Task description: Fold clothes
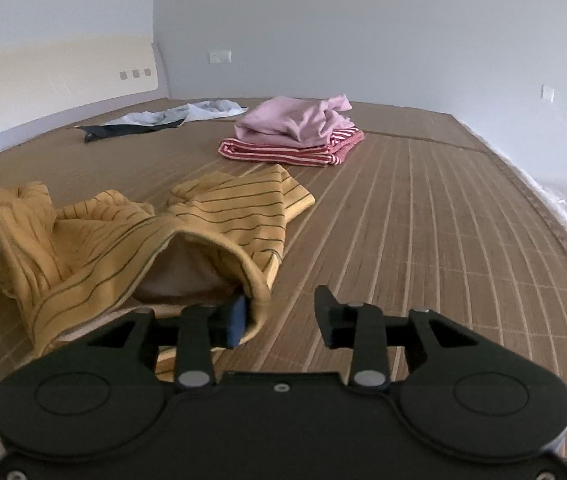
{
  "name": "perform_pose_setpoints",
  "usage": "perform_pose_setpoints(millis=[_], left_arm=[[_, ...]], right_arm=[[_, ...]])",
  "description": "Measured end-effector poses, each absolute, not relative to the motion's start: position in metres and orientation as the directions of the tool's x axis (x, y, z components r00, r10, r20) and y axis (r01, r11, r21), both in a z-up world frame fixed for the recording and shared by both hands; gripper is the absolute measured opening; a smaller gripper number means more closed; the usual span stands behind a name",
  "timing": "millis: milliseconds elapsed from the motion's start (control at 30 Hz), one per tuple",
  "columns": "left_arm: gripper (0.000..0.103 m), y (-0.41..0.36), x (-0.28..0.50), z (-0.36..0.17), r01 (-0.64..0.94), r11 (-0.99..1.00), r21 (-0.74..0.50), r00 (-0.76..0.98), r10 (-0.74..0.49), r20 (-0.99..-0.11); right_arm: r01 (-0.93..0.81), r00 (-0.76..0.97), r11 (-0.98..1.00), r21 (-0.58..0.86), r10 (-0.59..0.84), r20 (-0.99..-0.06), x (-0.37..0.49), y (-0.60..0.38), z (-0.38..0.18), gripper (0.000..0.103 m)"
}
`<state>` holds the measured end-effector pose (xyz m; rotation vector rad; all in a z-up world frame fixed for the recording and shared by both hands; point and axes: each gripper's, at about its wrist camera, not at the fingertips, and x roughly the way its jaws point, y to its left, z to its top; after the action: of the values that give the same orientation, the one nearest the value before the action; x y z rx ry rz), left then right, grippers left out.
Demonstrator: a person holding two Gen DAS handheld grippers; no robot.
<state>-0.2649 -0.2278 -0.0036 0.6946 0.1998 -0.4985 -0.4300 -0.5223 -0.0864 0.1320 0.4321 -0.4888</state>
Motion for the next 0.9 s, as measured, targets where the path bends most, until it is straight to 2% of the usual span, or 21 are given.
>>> perform_pose_setpoints(millis=[133, 300, 400, 467, 567, 667, 733, 900], left_arm=[[0.055, -0.224, -0.285, 0.000, 0.570, 0.594, 0.568, 0.820, -0.452, -0.351], [0.056, -0.206, -0.264, -0.010, 0.469, 0.625, 0.625, 0.883, -0.304, -0.359], [0.056, -0.192, -0.257, -0.012, 0.442, 0.633, 0.635, 0.894, -0.254, -0.369], [0.056, -0.181, -0.265, -0.004, 0.492, 0.630, 0.601, 0.870, -0.326, -0.370], [0.056, -0.182, -0.295, 0.014, 0.601, 0.572, 0.558, 0.793, -0.510, -0.332], [0.067, -0.205, -0.323, 0.024, 0.673, 0.470, 0.571, 0.701, -0.652, -0.290], [0.070, -0.225, -0.340, 0.027, 0.707, 0.392, 0.589, 0.632, -0.724, -0.276], [0.071, -0.282, -0.364, -0.001, 0.633, 0.171, 0.755, 0.567, -0.766, -0.302]], right_arm=[[0.482, 0.794, 0.876, 0.003, -0.435, -0.423, -0.435, -0.519, -0.084, 0.049], [0.484, 0.802, 0.875, -0.022, -0.454, -0.388, -0.452, -0.515, -0.076, 0.054], [0.431, 0.852, 0.902, 0.034, -0.393, -0.347, -0.461, -0.513, -0.072, 0.059], [0.391, 0.877, 0.918, 0.063, -0.351, -0.329, -0.461, -0.512, -0.071, 0.061], [0.376, 0.876, 0.926, 0.041, -0.341, -0.341, -0.455, -0.505, -0.072, 0.061], [0.364, 0.872, 0.931, 0.014, -0.335, -0.358, -0.448, -0.499, -0.073, 0.061], [0.349, 0.876, 0.937, 0.019, -0.319, -0.362, -0.447, -0.496, -0.075, 0.064], [0.339, 0.876, 0.940, 0.029, -0.304, -0.375, -0.451, -0.495, -0.078, 0.066]])
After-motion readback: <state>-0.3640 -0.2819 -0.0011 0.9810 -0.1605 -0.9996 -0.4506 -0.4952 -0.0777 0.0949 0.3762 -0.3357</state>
